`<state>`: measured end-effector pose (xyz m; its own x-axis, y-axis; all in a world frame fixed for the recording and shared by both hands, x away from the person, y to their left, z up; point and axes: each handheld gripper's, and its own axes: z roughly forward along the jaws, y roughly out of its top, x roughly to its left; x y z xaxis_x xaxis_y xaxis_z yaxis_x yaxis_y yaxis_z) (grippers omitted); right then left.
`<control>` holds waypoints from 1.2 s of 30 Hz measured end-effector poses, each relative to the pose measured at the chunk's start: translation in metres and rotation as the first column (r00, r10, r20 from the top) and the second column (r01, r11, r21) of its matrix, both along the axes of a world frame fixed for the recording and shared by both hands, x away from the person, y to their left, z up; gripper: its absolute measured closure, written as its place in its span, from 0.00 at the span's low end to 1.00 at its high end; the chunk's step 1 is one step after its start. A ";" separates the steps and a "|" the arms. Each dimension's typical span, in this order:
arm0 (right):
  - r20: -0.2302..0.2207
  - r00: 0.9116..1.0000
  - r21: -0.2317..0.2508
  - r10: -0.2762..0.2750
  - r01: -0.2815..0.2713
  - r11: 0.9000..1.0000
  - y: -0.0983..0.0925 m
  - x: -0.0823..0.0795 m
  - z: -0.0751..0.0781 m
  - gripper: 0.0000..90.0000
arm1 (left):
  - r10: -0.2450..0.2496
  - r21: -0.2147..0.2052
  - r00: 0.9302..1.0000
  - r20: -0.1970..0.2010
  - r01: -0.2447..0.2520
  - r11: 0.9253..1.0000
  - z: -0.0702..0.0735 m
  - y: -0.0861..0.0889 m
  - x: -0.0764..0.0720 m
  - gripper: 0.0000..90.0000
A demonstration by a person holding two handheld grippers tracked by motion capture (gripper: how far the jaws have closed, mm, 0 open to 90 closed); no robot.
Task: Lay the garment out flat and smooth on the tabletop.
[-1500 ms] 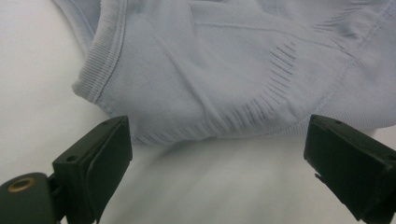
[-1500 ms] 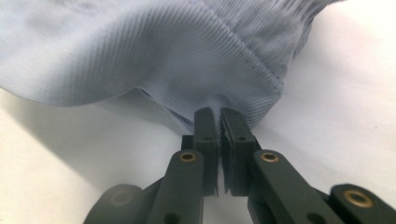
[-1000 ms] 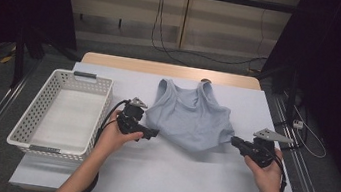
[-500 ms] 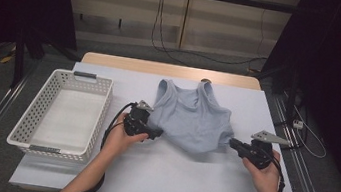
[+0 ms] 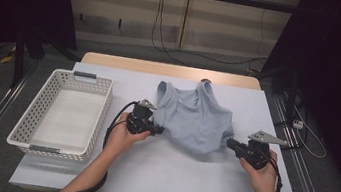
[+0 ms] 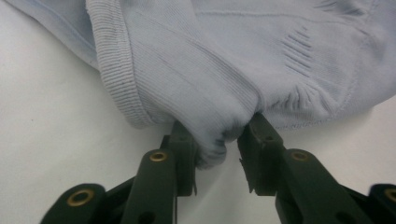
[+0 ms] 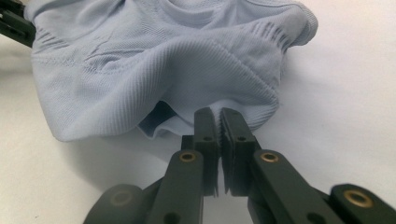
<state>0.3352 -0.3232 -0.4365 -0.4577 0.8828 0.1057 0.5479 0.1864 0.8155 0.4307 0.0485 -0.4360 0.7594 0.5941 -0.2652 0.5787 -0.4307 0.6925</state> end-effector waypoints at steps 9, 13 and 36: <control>0.013 1.000 0.029 -0.009 0.009 1.000 -0.005 -0.002 0.005 0.96 | -0.011 -0.066 0.998 -0.055 0.007 0.998 0.022 0.011 0.001 0.87; 0.025 0.999 0.051 -0.021 0.019 0.999 -0.012 -0.003 0.009 0.96 | -0.002 -0.107 0.996 -0.087 -0.008 0.994 0.032 0.020 0.002 0.88; -0.004 1.000 0.040 -0.027 0.027 0.999 -0.019 -0.003 0.009 0.96 | 0.044 -0.159 0.990 -0.130 -0.065 0.985 0.046 0.037 0.007 0.88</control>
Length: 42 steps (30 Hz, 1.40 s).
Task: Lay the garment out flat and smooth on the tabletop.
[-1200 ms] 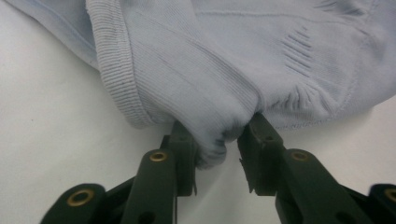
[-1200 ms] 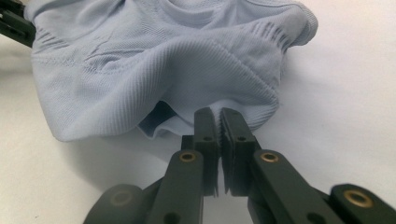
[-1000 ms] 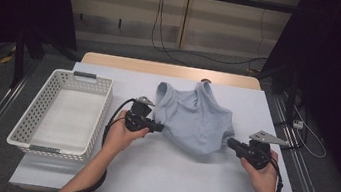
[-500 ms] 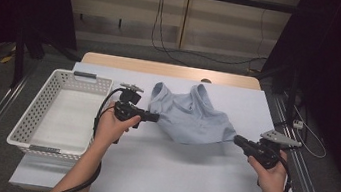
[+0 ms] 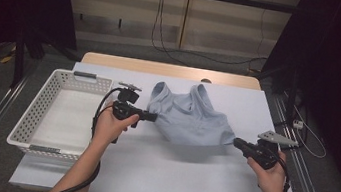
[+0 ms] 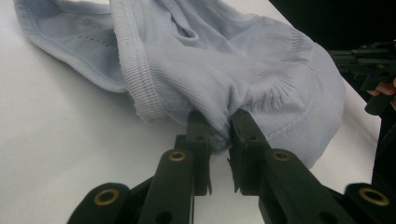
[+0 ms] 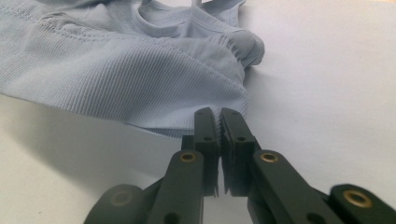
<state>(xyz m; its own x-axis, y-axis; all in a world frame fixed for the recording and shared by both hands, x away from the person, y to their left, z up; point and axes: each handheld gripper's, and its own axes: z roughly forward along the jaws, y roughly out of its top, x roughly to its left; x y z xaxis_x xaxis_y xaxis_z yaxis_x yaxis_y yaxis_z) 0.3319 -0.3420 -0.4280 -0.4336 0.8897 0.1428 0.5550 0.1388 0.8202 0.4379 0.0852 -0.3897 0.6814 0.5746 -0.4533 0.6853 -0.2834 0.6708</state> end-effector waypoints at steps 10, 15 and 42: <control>-0.019 1.000 -0.027 -0.002 0.002 1.000 0.002 0.001 -0.005 0.96 | 0.012 0.024 1.000 0.009 -0.013 1.000 -0.010 0.002 0.000 0.77; -0.026 1.000 -0.058 0.007 -0.009 0.998 0.006 0.002 -0.007 0.95 | 0.009 0.056 1.000 0.024 -0.011 0.998 -0.019 -0.006 -0.001 0.69; -0.101 0.987 -0.067 0.129 -0.136 0.988 0.018 -0.031 -0.011 0.96 | 0.058 0.118 0.995 0.076 -0.066 0.991 -0.030 -0.014 -0.009 0.31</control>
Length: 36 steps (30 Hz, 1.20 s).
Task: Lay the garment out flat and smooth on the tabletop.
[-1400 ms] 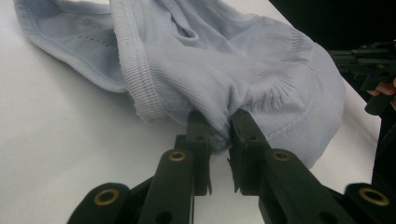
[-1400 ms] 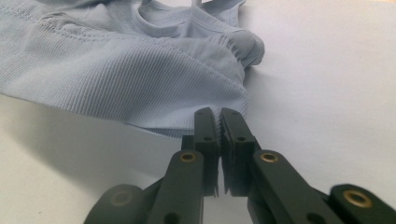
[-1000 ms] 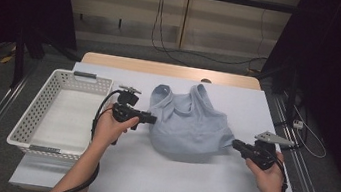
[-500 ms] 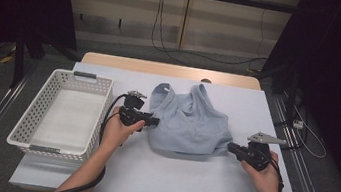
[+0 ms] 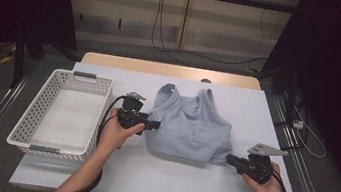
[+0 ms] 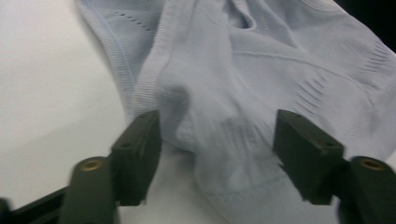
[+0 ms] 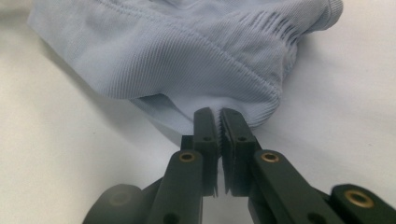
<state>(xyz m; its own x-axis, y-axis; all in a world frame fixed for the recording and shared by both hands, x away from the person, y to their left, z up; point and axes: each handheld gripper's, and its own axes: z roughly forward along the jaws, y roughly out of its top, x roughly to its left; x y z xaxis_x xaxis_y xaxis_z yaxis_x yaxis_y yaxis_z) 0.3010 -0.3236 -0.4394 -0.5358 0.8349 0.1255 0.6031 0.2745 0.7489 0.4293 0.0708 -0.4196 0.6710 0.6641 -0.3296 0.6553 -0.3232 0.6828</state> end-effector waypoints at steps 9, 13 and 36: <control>-0.013 1.000 -0.022 0.007 -0.007 1.000 0.008 0.002 -0.005 0.88 | -0.036 0.040 0.999 0.011 0.036 0.999 0.000 0.001 -0.020 0.18; -0.003 1.000 -0.018 -0.003 0.003 1.000 0.008 0.001 -0.003 0.87 | -0.053 0.067 0.999 0.006 0.052 0.996 -0.004 0.003 -0.025 0.17; 0.059 0.994 -0.034 -0.091 0.093 0.995 0.000 -0.001 0.000 0.66 | -0.127 0.078 0.984 -0.123 0.137 0.987 -0.002 -0.007 -0.030 0.86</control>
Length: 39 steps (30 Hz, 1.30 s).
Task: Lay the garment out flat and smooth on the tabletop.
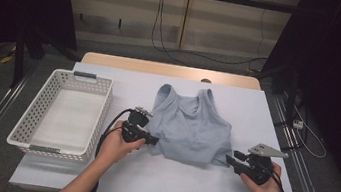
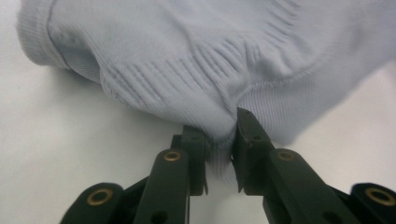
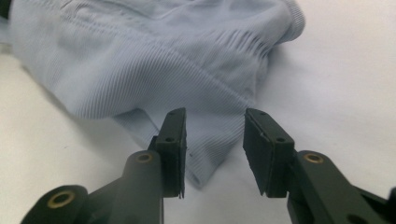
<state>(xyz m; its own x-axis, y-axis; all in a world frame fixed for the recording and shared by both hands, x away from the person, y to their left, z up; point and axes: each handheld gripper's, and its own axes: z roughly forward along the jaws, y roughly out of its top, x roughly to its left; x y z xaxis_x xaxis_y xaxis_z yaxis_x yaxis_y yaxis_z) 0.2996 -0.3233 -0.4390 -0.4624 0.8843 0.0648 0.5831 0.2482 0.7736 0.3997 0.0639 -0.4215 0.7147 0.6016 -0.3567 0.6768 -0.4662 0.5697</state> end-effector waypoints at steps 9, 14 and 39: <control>0.013 1.000 0.031 -0.028 0.028 0.999 -0.001 0.011 0.003 0.59 | 0.035 -0.050 0.999 -0.007 -0.036 0.998 0.015 0.018 -0.007 0.86; 0.023 0.998 0.058 -0.054 0.053 0.997 -0.006 0.021 0.007 0.55 | 0.051 -0.019 0.999 -0.014 -0.051 0.999 0.008 0.023 -0.009 0.86; -0.055 0.998 0.087 -0.008 0.013 0.996 0.002 0.022 0.016 0.95 | 0.068 -0.057 0.997 -0.035 -0.070 0.996 0.008 0.030 -0.011 0.84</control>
